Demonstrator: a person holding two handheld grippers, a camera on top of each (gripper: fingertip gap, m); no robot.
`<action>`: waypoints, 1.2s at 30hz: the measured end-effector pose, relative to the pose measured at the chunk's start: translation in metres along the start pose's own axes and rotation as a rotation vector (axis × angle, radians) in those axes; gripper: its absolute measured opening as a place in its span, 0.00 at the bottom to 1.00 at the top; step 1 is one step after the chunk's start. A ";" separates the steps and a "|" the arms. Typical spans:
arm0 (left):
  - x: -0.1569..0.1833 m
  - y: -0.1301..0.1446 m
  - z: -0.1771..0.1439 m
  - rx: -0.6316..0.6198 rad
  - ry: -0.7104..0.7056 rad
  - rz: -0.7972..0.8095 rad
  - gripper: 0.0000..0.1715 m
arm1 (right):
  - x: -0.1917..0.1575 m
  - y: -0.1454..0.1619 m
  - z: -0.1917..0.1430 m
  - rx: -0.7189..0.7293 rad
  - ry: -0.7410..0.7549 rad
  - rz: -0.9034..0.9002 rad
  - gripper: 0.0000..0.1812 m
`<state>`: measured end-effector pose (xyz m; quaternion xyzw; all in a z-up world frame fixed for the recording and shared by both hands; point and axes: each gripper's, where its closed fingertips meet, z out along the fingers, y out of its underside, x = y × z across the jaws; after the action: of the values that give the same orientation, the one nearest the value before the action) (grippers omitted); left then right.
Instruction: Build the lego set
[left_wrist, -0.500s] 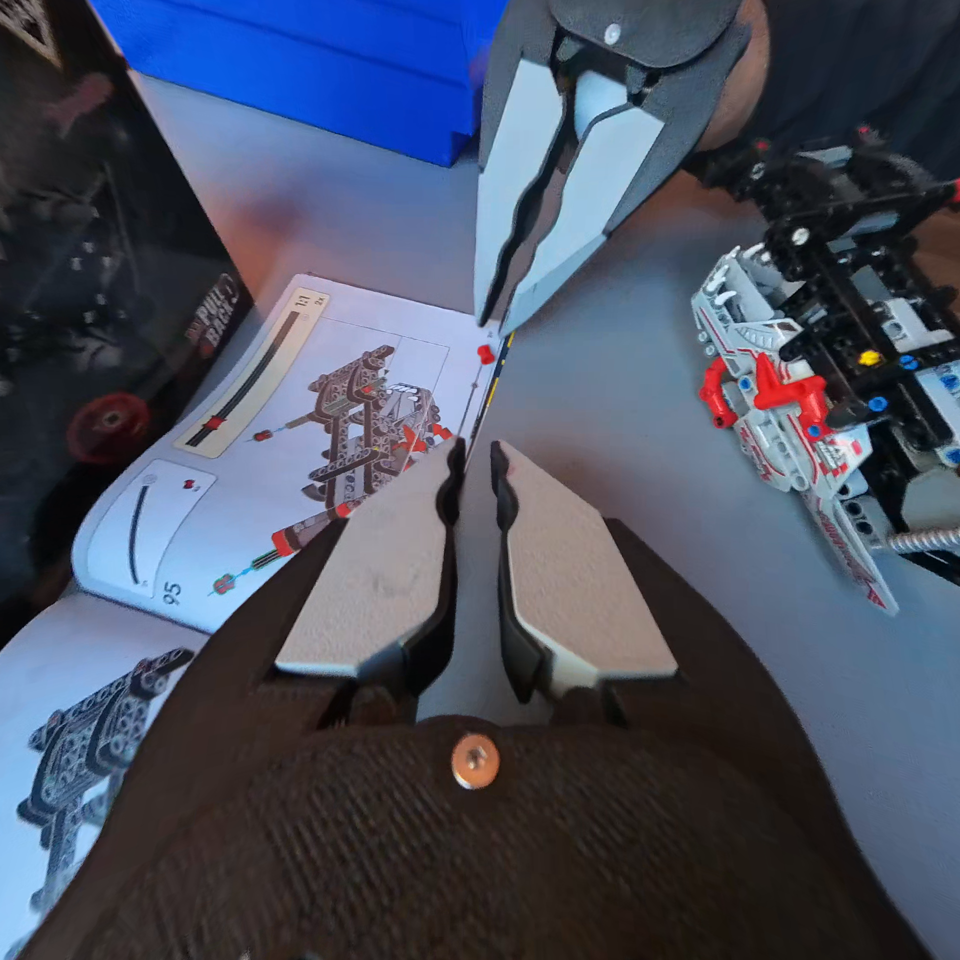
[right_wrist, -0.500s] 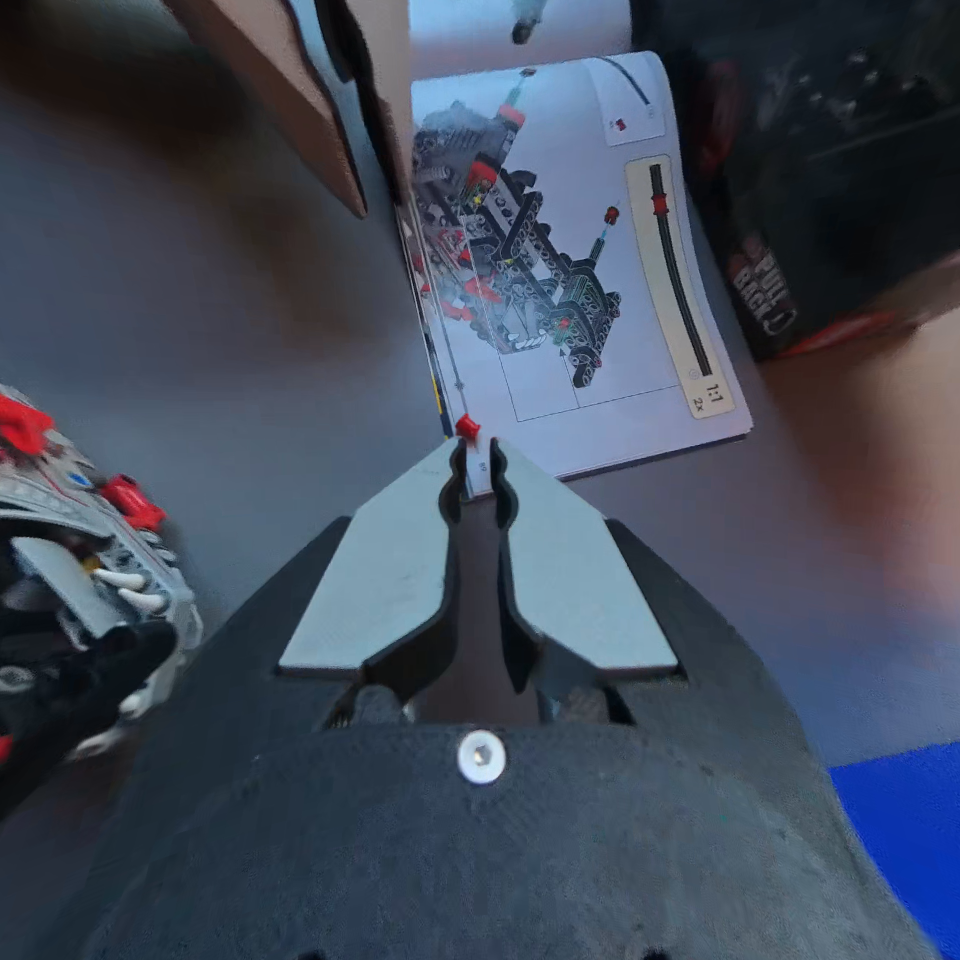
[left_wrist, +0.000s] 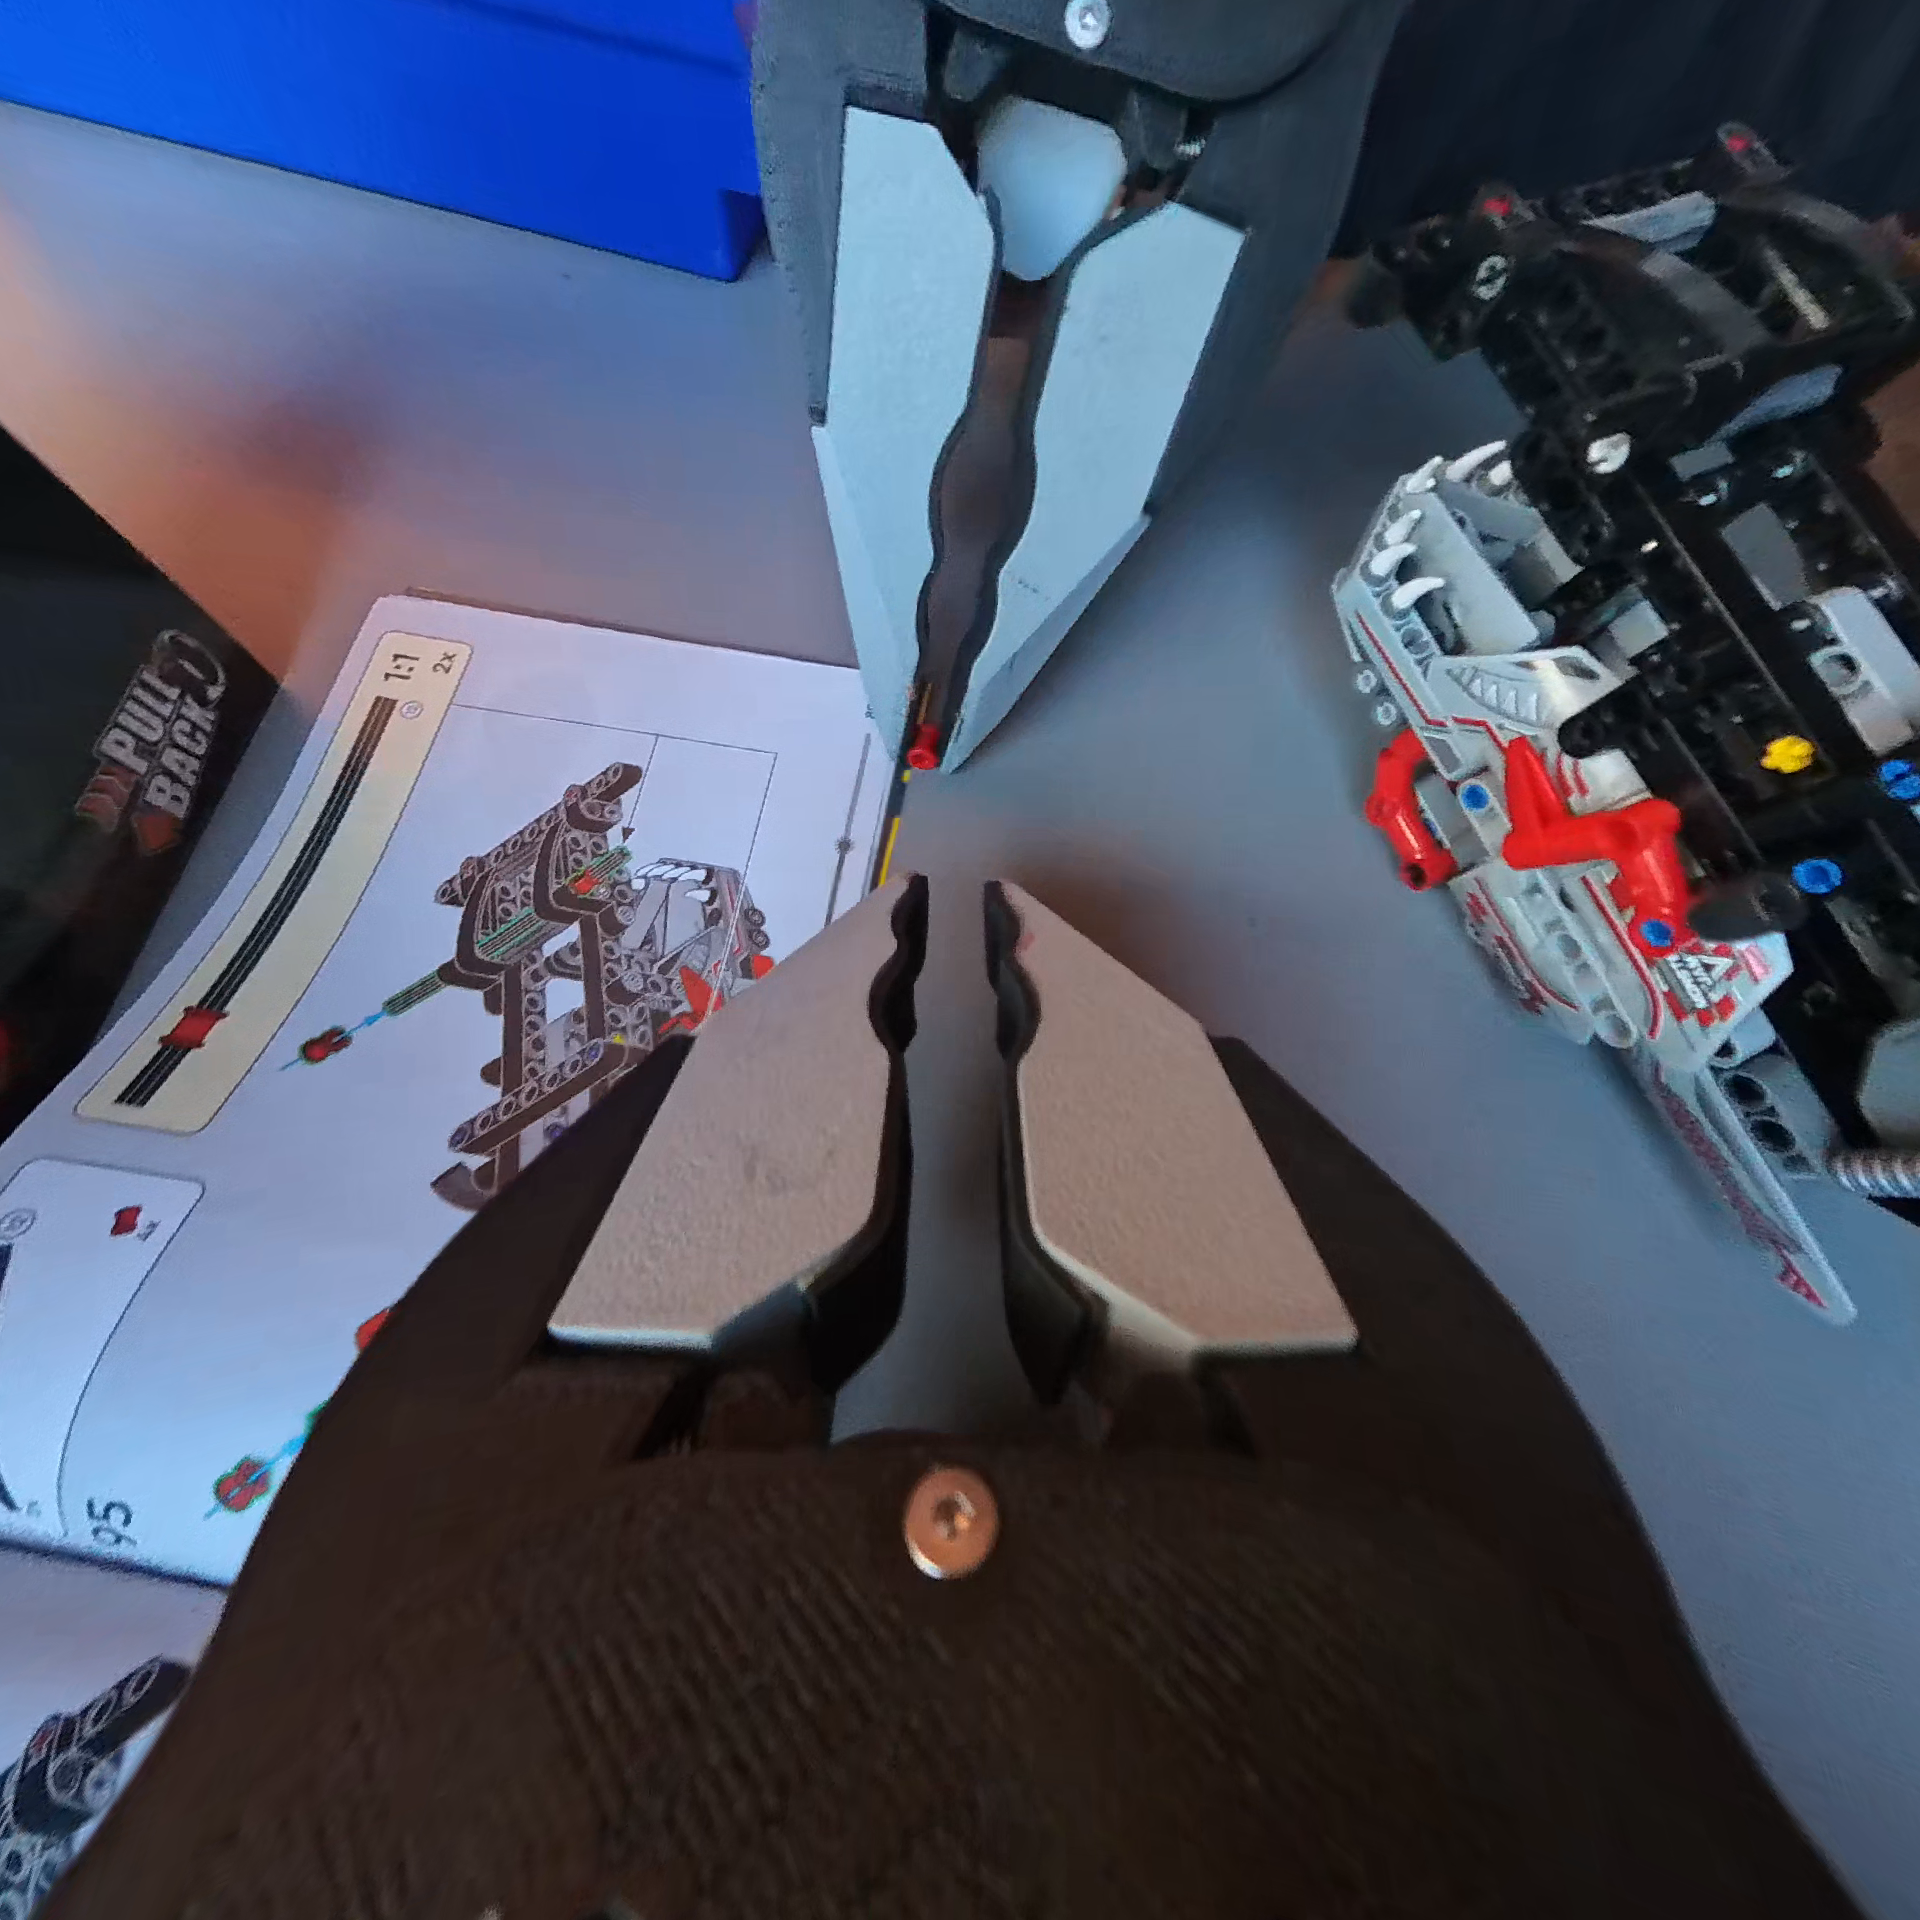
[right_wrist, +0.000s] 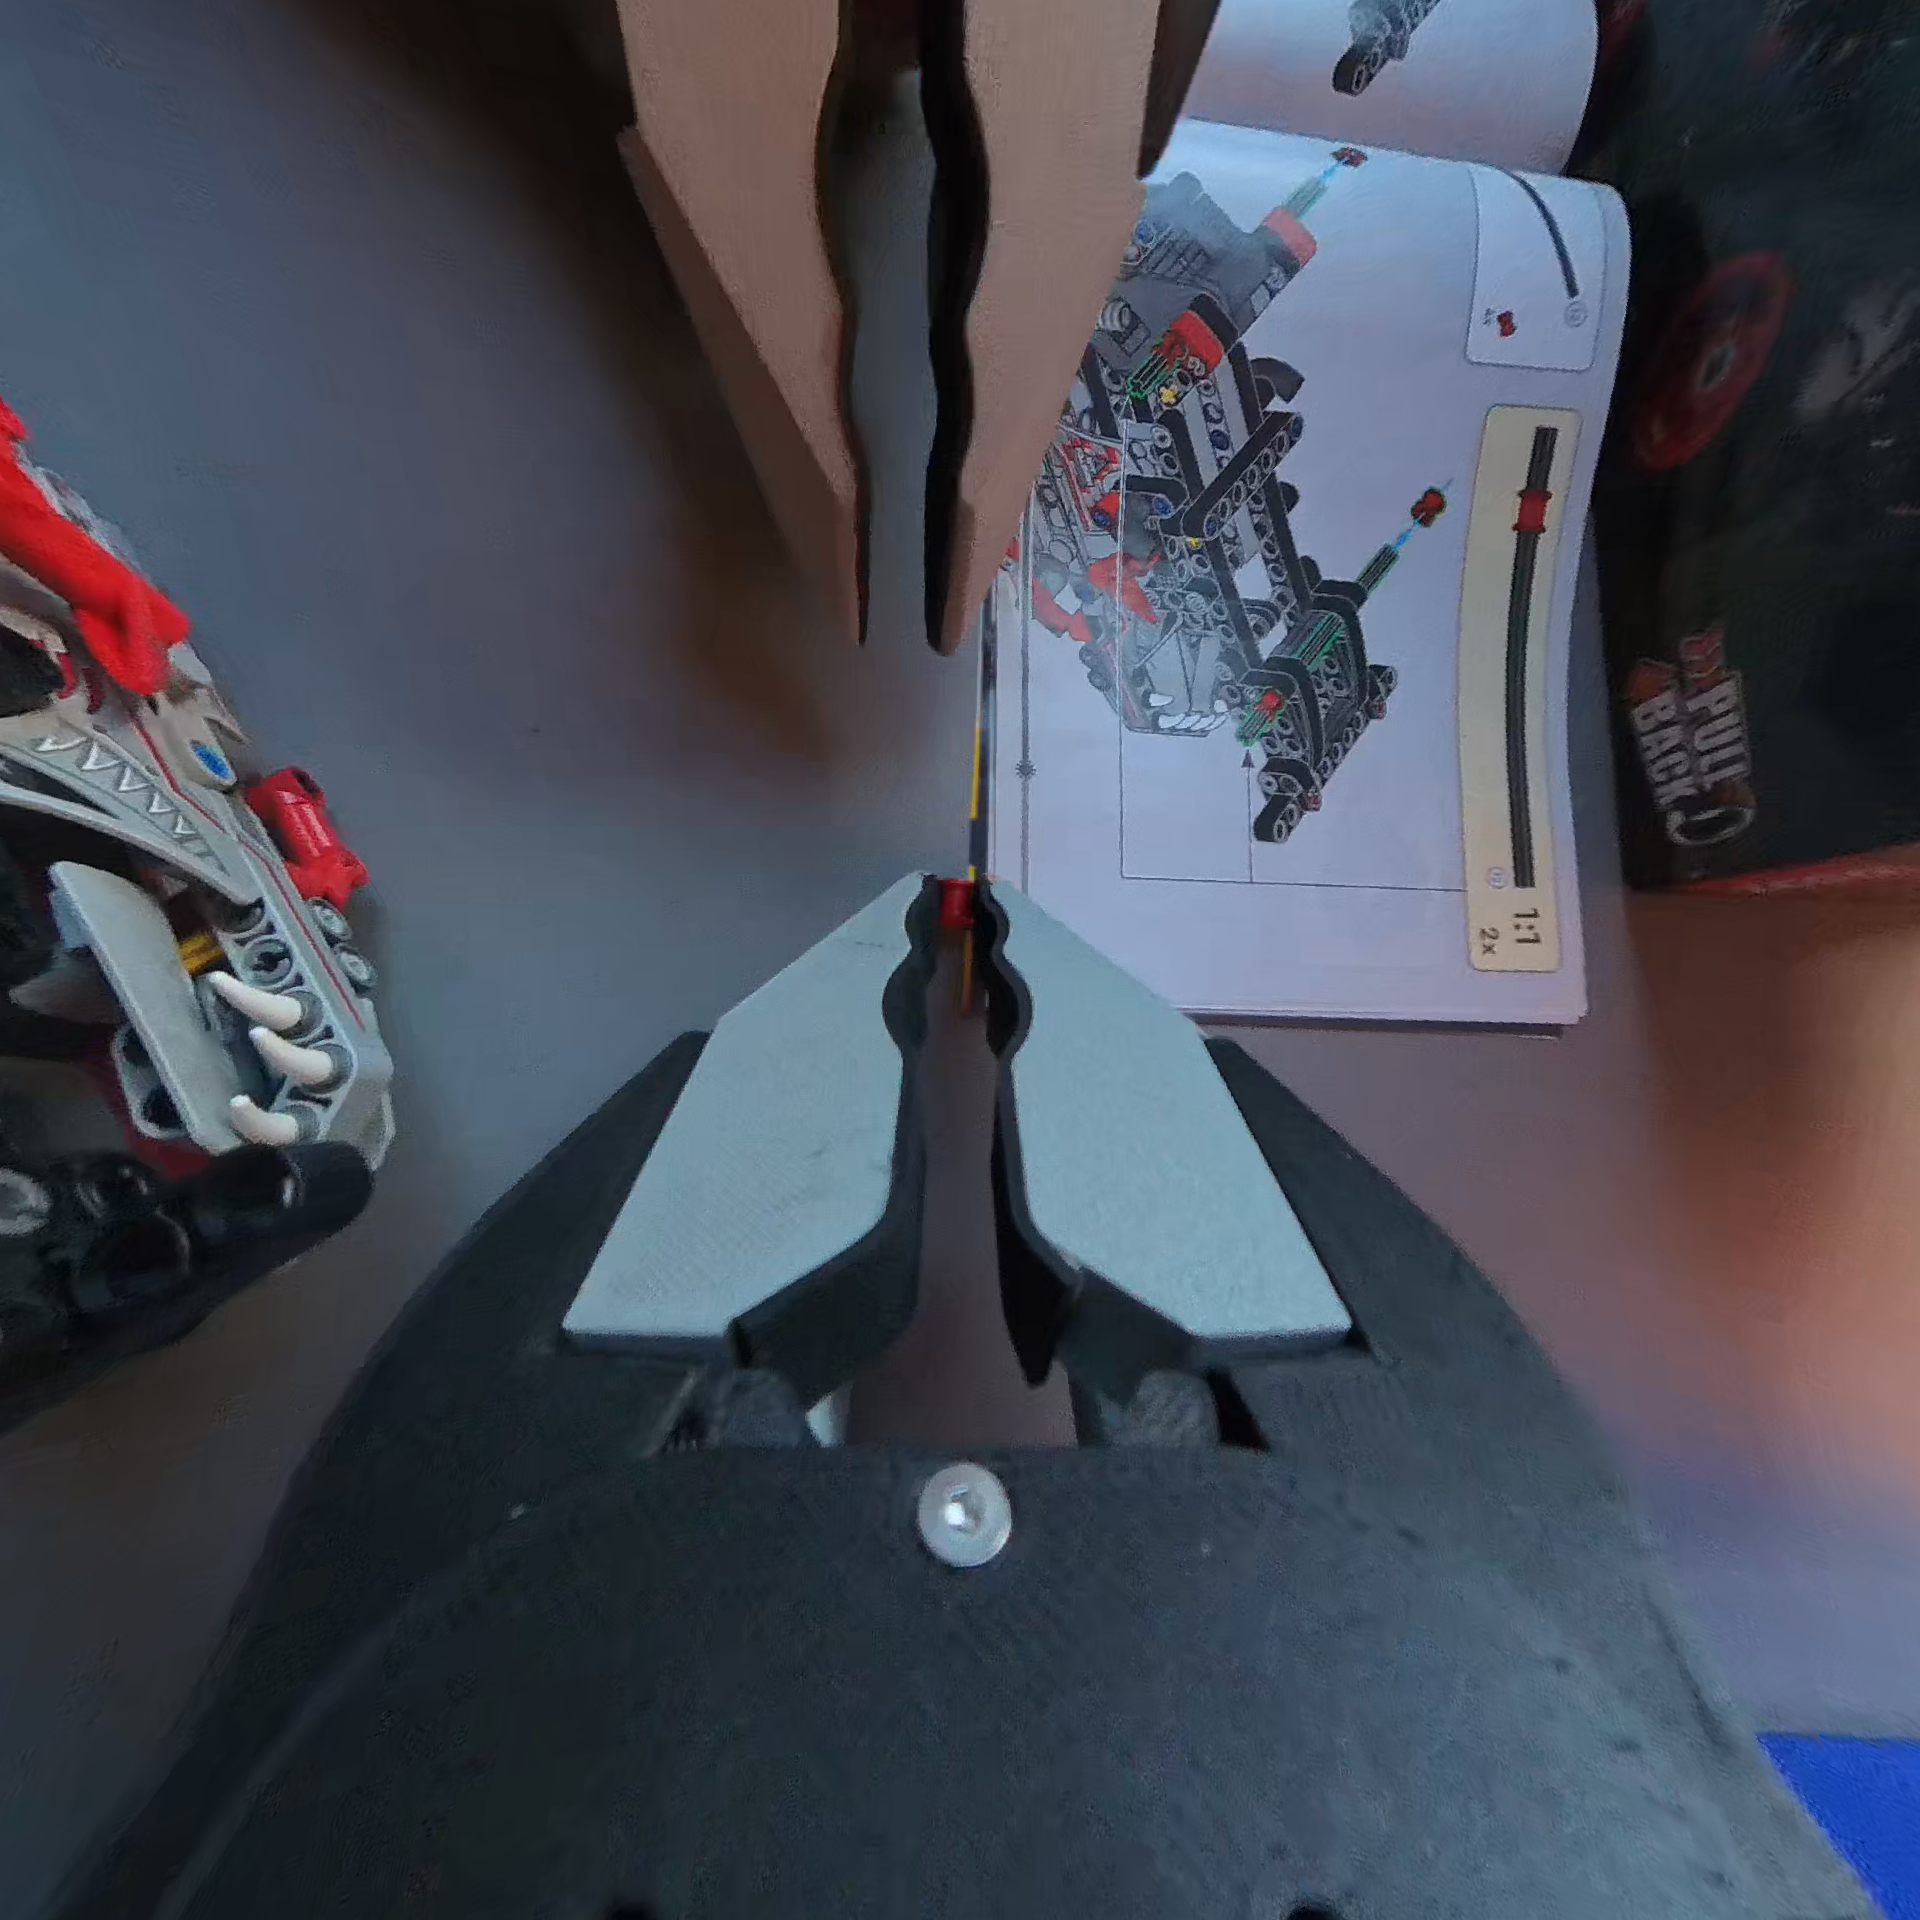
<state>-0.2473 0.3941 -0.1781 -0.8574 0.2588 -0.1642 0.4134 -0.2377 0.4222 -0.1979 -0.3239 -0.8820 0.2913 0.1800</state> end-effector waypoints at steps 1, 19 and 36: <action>0.001 0.001 0.002 -0.006 -0.002 0.009 0.04 | -0.001 0.000 0.000 0.008 -0.004 0.009 0.01; 0.033 -0.054 -0.020 0.289 -0.231 0.633 0.05 | -0.031 -0.065 -0.051 0.425 -0.603 0.554 0.01; 0.036 -0.055 -0.026 0.314 -0.150 0.557 0.02 | -0.032 -0.074 -0.051 0.446 -0.798 0.712 0.01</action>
<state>-0.2145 0.3862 -0.1161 -0.6890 0.4238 -0.0192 0.5876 -0.2236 0.3749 -0.1159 -0.4202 -0.6354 0.6124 -0.2115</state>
